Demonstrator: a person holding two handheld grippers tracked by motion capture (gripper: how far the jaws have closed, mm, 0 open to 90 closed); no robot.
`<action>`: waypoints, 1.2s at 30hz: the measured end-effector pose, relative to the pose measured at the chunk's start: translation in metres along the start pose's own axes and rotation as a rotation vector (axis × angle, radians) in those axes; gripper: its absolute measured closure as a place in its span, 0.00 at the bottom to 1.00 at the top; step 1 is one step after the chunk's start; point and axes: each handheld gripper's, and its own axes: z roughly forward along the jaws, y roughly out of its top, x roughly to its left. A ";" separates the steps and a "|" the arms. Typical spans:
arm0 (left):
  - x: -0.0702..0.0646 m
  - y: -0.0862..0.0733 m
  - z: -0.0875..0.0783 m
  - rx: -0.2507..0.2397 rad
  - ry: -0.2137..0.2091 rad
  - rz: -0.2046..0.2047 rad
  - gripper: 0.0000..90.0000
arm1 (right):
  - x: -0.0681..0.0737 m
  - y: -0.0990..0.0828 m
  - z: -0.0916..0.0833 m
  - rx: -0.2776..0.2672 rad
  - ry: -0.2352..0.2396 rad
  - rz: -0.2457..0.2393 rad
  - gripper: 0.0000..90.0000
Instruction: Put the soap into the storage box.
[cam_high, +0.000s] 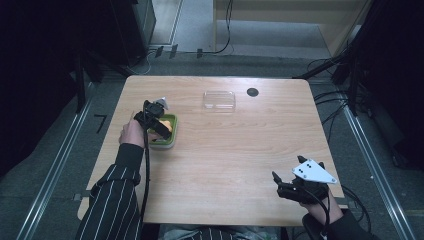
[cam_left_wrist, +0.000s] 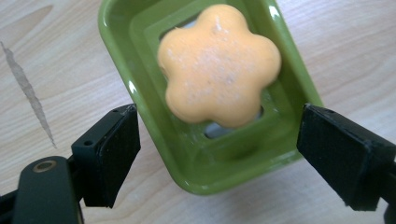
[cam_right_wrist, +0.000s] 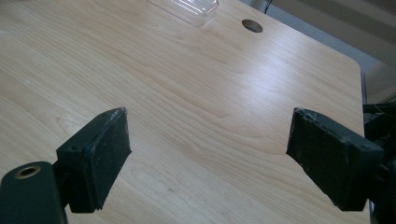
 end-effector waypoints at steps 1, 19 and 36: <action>0.000 -0.001 -0.001 0.004 -0.003 0.004 0.15 | 0.000 0.000 0.000 0.001 0.000 0.000 0.15; -0.015 -0.033 -0.019 0.039 -0.055 0.046 0.02 | 0.000 0.000 0.000 -0.006 0.003 0.001 0.15; -0.036 -0.075 -0.025 0.074 -0.083 0.088 0.00 | 0.000 0.000 0.000 -0.007 0.001 0.000 0.15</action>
